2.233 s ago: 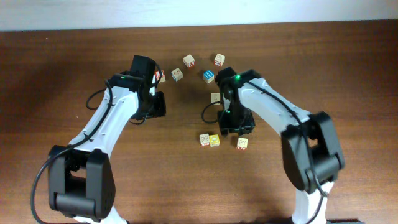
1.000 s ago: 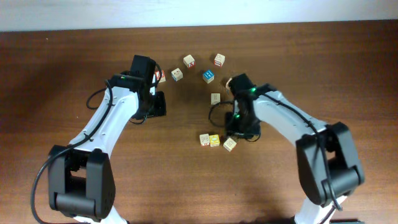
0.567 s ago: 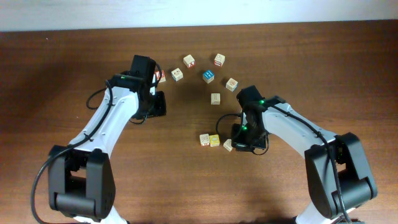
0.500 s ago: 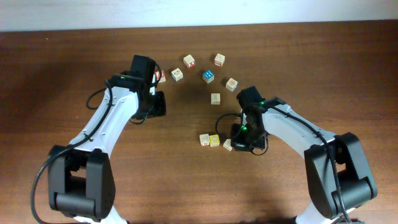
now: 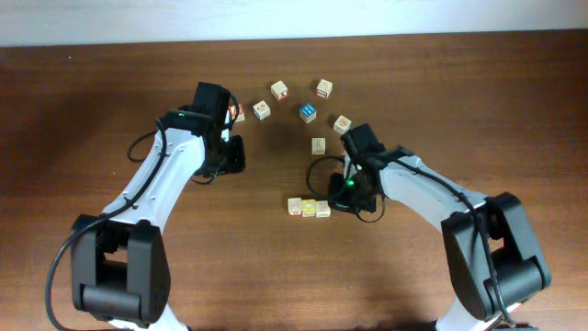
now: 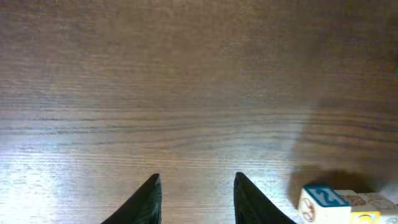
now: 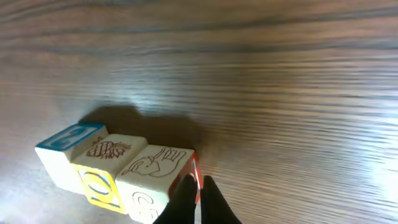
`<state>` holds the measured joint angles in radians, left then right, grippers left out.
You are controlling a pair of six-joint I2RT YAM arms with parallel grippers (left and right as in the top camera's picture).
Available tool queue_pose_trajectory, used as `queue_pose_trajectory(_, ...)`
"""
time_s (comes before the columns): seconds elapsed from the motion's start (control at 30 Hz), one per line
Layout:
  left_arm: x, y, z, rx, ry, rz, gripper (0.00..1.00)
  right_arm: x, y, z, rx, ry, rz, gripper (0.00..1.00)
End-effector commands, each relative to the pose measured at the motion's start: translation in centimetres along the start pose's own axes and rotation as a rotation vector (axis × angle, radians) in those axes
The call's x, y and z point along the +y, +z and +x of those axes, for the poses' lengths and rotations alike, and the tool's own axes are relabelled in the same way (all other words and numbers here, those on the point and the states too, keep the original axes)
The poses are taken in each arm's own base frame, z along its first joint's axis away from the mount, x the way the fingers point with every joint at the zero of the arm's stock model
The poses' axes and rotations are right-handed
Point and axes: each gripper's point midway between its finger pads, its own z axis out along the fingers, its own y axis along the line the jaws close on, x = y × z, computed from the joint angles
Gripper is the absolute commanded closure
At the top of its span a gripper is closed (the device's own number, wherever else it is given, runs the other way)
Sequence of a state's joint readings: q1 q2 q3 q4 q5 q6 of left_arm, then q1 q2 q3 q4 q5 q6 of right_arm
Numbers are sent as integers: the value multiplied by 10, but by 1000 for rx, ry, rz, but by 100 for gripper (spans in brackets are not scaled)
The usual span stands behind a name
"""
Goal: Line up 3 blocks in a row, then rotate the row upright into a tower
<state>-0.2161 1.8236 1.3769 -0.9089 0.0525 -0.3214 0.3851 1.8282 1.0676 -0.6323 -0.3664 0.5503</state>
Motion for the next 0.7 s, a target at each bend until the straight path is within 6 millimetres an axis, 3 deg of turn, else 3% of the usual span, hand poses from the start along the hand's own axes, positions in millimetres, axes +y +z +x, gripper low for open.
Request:
queue_pose_trajectory(0.0,-4,5,15,38,8,2,65,10,8,7,18,-13,-13,93)
queue_pose_trajectory(0.13,-4,14,30,76,22,-8,69,6,7,3,-6,-20,15,94)
queue_pose_trajectory(0.17,-4,14,28,68,22,-6,76,8,4,-2,-20,-54,16,91)
queue_pose_trajectory(0.4,-17,15,3,-35,56,36,76,1,-21,-40,-150,-104,140,83)
queue_pose_trajectory(0.5,-45,14,4,-52,188,123,69,-22,-29,-56,-205,-59,209,80)
queue_pose_trajectory(0.67,-87,26,14,-64,294,156,78,-29,-32,-64,-228,-41,209,79)
